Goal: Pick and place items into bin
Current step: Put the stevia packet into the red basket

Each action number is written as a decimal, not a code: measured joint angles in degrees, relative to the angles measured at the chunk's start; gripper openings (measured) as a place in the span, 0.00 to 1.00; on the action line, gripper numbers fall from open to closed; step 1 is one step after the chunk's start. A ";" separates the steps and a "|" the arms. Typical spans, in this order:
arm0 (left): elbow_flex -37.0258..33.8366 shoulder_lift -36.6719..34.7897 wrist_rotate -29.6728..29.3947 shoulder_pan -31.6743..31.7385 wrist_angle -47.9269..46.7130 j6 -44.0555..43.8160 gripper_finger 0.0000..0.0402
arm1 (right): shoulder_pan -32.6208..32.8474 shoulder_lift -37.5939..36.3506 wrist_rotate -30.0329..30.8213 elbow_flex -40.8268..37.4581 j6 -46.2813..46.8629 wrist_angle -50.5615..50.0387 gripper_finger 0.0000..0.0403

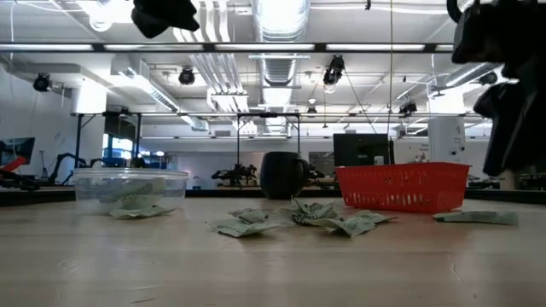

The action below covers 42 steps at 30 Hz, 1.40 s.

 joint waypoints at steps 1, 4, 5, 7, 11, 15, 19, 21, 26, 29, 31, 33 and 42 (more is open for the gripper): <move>0.00 -0.18 0.01 -0.26 0.08 0.03 0.29 | -0.15 0.97 0.00 0.02 0.81 0.32 0.50; -0.02 -0.22 0.03 -0.78 0.20 0.03 0.29 | -0.35 3.64 0.03 -0.01 2.66 0.81 0.53; -0.08 -0.24 0.05 -0.97 0.19 0.03 0.29 | -0.47 4.32 0.02 -0.01 3.13 1.56 0.54; -0.16 -0.19 0.03 -1.25 0.20 0.01 0.29 | -0.64 5.57 -0.05 -0.01 3.46 2.10 0.55; -0.50 0.24 0.07 -1.52 0.19 -0.17 0.29 | -1.34 6.94 -0.48 -0.01 4.27 3.46 0.55; -0.59 0.28 0.07 -1.72 0.31 -0.19 0.29 | -2.00 6.58 -0.44 -0.01 4.94 3.48 0.55; -0.61 0.28 0.07 -1.75 0.24 -0.19 0.29 | -2.61 5.42 -0.44 -0.03 4.59 2.83 0.55; -0.61 0.28 0.07 -1.75 0.24 -0.19 0.29 | -2.62 5.00 -0.44 -0.03 4.52 1.84 0.55; -0.67 0.46 0.06 -1.83 0.23 -0.23 0.29 | -2.66 3.77 -0.15 -0.07 3.71 -0.13 0.55; -0.75 0.48 0.03 -1.86 0.30 -0.23 0.29 | -2.69 4.18 0.83 -0.55 4.28 -1.78 0.55; -0.87 0.48 0.05 -1.88 0.29 -0.29 0.29 | -2.90 4.27 1.03 -1.00 4.51 -1.48 0.55; -0.90 0.48 0.03 -1.93 0.31 -0.32 0.29 | -3.21 4.29 1.02 -1.25 4.12 0.02 0.55; -0.94 0.89 -0.18 -1.93 0.24 -0.39 0.29 | -5.34 4.32 -1.06 -4.36 2.80 4.40 0.55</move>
